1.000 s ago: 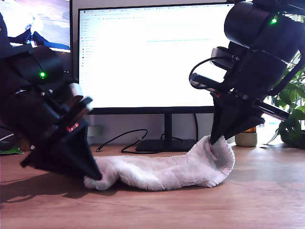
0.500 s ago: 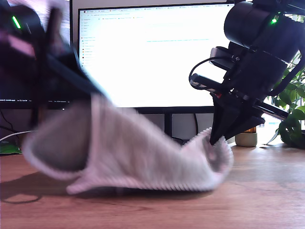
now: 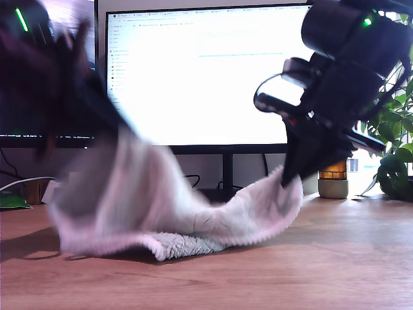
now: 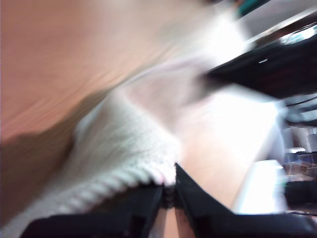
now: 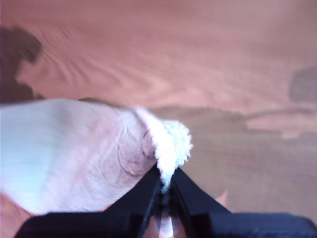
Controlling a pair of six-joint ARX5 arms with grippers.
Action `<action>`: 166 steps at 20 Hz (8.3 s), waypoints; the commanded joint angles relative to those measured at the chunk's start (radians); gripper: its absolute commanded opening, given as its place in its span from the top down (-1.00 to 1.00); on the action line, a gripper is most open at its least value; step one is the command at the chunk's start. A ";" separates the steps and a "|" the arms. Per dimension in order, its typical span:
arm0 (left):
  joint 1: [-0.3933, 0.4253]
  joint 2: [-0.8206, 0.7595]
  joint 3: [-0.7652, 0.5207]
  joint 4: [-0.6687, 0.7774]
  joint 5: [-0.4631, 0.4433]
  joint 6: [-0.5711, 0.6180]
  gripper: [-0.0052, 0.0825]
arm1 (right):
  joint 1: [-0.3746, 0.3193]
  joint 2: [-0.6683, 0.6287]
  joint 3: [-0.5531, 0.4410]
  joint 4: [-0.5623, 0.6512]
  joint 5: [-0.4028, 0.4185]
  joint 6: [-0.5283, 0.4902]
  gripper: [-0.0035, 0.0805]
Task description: Fold the tea towel to a neat square and place it to the right
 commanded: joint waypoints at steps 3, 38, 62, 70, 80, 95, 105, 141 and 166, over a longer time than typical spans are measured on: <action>0.000 0.116 -0.019 0.087 -0.036 0.027 0.93 | 0.022 -0.003 0.007 0.006 0.013 -0.006 0.95; 0.198 -0.071 -0.016 0.047 -0.094 0.260 0.59 | -0.058 0.134 0.103 -0.195 -0.029 -0.343 0.38; 0.095 -0.621 -0.326 0.140 -0.233 0.378 0.93 | 0.011 -0.333 -0.169 0.065 0.019 -0.329 0.95; 0.043 -0.559 -0.381 0.139 -0.245 0.103 0.93 | 0.025 -0.423 -0.336 0.146 0.067 -0.194 0.95; 0.043 -0.204 -0.359 0.344 -0.170 -0.190 0.01 | 0.022 -0.420 -0.336 0.149 0.069 -0.186 0.75; -0.010 -0.040 -0.335 0.481 -0.105 -0.282 0.26 | 0.007 -0.291 -0.333 0.170 -0.012 -0.167 0.52; -0.029 -0.018 -0.327 0.550 -0.108 -0.281 0.93 | -0.091 -0.081 -0.165 0.130 -0.153 -0.008 0.31; -0.028 -0.019 -0.297 0.560 -0.034 -0.282 0.93 | -0.036 0.091 -0.106 0.083 -0.137 0.084 0.95; 0.111 -0.311 0.040 0.218 0.167 -0.298 0.93 | -0.034 -0.118 0.409 -0.441 -0.074 -0.006 0.95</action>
